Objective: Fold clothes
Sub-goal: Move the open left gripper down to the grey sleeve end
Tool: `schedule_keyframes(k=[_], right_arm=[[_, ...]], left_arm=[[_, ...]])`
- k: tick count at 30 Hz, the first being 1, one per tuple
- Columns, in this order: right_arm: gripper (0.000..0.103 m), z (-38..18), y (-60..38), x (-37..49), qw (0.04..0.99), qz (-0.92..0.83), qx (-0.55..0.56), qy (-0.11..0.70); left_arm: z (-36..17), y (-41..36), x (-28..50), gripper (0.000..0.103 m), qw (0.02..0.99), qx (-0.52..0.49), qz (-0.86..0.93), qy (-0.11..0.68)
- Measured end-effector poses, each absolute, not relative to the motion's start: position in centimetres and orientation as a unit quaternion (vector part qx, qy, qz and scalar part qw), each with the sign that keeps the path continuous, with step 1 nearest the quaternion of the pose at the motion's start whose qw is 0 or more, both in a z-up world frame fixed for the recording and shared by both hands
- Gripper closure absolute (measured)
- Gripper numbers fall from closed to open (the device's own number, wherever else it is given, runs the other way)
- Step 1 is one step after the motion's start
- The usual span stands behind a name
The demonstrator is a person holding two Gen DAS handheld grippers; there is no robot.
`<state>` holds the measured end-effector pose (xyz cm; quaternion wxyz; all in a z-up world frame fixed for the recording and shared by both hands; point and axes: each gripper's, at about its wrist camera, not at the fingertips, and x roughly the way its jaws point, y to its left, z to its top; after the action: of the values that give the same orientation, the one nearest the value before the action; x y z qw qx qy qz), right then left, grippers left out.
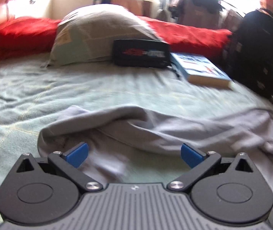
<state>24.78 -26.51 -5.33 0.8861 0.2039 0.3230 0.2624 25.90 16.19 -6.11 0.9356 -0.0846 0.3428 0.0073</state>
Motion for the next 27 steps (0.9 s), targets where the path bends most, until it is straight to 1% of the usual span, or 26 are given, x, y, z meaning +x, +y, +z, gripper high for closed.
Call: schedule_keyframes(k=[2,4,8,11,15,17,23,27], right_arm=[[0.008,-5.6,-26.6,25.0,0.886,0.258,0.204,0.326],[0.007,-5.8,-26.6,25.3,0.887,0.253,0.204,0.329],[0.007,-6.4,-26.7,25.9,0.886,0.244,0.211,0.334],[0.007,-6.8,-26.5,26.3,0.884,0.24,0.215,0.34],[0.007,-6.9,-26.3,26.2,0.885,0.238,0.209,0.342],[0.007,-6.7,-26.3,26.2,0.886,0.237,0.207,0.34],[0.007,-6.5,-26.3,26.5,0.89,0.232,0.201,0.338],[0.006,-6.6,-26.2,26.7,0.891,0.228,0.198,0.341]], left_arm=[[-6.8,18.1,26.6,0.001,0.929,-0.114,0.03,0.352],[-6.5,19.6,26.6,0.001,0.928,-0.114,0.059,0.35],[-4.6,22.4,26.3,0.001,0.936,-0.093,0.087,0.329],[-3.2,24.2,27.4,0.001,0.938,-0.059,0.127,0.317],[-1.7,25.6,28.2,0.001,0.94,-0.086,0.122,0.307],[-1.8,24.9,28.2,0.001,0.941,-0.064,0.099,0.318],[-5.2,22.8,27.8,0.001,0.918,0.075,0.086,0.379],[-6.8,24.5,28.5,0.001,0.897,0.095,0.148,0.404]])
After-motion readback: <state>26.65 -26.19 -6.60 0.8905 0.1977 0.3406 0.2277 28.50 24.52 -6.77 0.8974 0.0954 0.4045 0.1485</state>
